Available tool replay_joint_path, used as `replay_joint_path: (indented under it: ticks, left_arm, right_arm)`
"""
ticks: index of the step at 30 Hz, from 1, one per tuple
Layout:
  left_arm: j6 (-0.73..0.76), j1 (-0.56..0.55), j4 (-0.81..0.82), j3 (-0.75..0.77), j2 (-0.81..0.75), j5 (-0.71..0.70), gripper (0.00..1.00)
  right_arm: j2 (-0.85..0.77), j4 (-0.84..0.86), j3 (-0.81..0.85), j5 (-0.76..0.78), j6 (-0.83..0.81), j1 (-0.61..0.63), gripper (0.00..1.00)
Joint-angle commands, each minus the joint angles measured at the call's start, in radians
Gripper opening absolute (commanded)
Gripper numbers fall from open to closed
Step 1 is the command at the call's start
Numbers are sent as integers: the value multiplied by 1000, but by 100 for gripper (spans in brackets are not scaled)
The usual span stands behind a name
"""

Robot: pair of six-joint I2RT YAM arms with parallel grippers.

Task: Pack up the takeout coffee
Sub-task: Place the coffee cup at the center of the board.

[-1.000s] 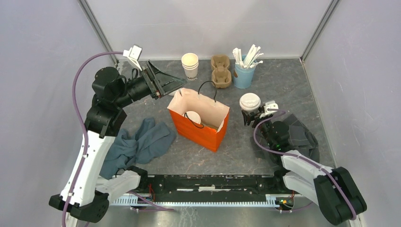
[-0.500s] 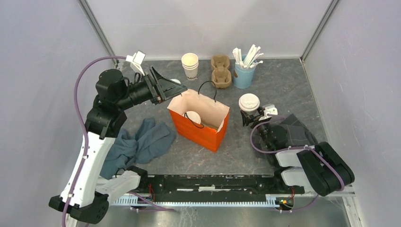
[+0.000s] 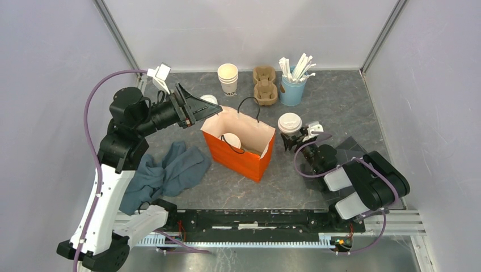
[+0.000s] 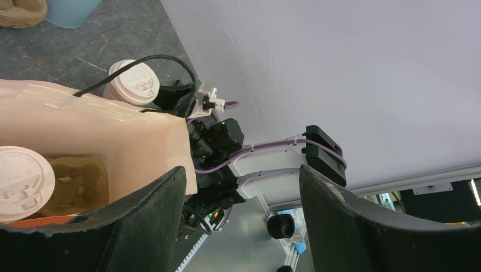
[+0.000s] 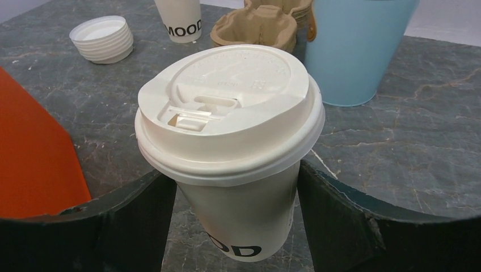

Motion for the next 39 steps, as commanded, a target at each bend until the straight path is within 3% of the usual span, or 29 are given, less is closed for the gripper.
replay_joint_path:
  ticks: [1, 9, 25, 33, 39]
  left_arm:
    - [55, -1, 12, 4, -12, 13, 79]
    - [67, -1, 16, 2, -4, 19, 79]
    - [79, 0, 22, 0, 8, 33, 80]
    - [76, -2, 23, -1, 2, 37, 79]
    - [71, -1, 25, 3, -1, 37, 80]
  right_arm:
    - [51, 44, 42, -31, 15, 12, 80]
    - [128, 60, 68, -22, 11, 34, 80]
    - [113, 36, 21, 3, -2, 58, 87]
    - [88, 42, -9, 28, -7, 68, 98]
    - [-13, -121, -5, 62, -17, 85, 98]
